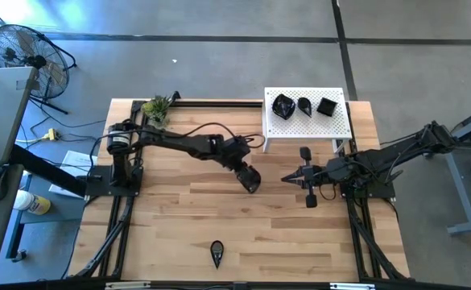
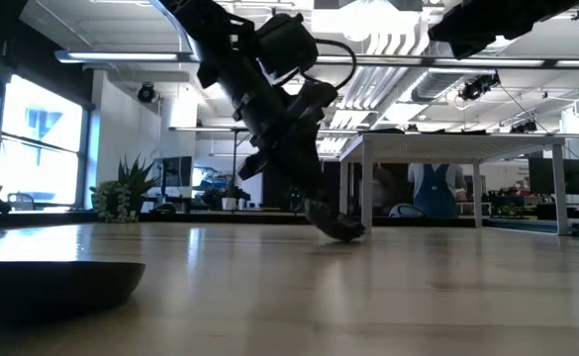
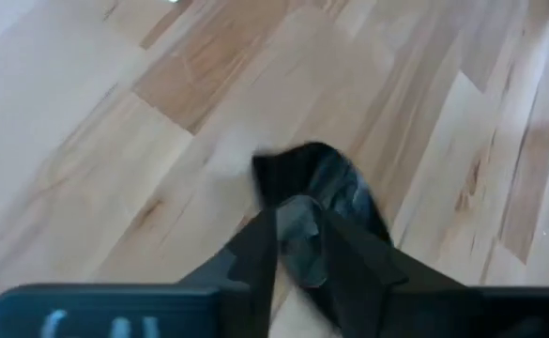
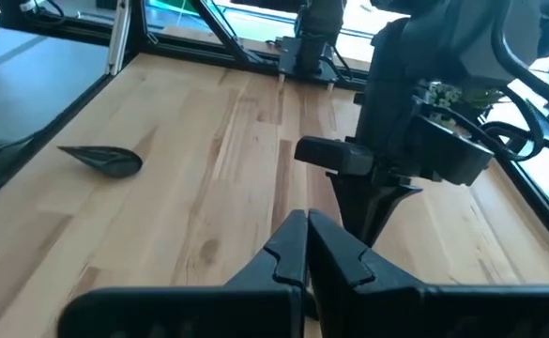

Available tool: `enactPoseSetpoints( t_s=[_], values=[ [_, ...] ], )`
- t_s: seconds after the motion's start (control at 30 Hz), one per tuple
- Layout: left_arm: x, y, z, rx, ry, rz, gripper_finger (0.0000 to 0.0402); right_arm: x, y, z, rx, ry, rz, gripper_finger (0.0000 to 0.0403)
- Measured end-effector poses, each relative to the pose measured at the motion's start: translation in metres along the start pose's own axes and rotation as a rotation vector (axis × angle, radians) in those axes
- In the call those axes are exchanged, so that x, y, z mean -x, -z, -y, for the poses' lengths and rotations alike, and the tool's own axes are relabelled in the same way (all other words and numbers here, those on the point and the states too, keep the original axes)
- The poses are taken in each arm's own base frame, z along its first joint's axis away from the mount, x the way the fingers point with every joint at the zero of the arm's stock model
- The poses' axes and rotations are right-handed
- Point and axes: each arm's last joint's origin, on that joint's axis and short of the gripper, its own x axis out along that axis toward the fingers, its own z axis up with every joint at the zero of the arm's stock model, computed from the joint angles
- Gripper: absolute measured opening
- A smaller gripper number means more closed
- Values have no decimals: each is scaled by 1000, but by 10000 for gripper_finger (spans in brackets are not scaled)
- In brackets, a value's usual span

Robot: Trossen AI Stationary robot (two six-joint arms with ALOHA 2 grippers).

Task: Pick & Place Mini shaped plates
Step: Stack the black leaf-shaped plate on top of the black leaf-shaped plates on the shelf

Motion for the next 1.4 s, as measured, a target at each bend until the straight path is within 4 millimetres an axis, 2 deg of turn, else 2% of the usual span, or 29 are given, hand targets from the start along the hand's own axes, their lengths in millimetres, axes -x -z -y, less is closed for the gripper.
enactPoseSetpoints(
  t_s=[0.1,0.2,0.3,0.4,0.5,0.67,0.87,0.97,1.1,1.2,1.3,1.4],
  values=[
    [1,-2,1,-58,8,1,111,0,0,0,-20,0,0,0],
    [1,-2,1,-142,3,4,119,0,0,0,-27,0,1,0],
    [13,-3,2,-248,-40,8,97,0,0,0,-39,4,0,0],
    [30,-8,6,-317,-41,79,49,0,0,2,-82,57,0,0],
    [36,7,-1,-341,-4,95,8,-2,1,2,-97,73,-5,1],
    [48,39,-20,-356,59,231,13,-12,3,1,-98,76,-60,1],
    [63,73,-43,-329,108,455,4,-43,-6,4,-103,95,-215,7],
    [71,83,-51,-299,89,559,5,-61,-3,8,-229,142,-346,31],
    [76,87,-56,-276,42,673,5,-82,4,15,-589,267,-432,75],
    [78,87,-57,-289,15,715,5,-97,17,15,-839,363,-458,98],
    [80,85,-55,-308,9,744,5,-110,34,10,-961,451,-452,107],
    [78,86,-57,-327,-15,721,5,-123,50,6,-1001,535,-462,105]
  ],
)
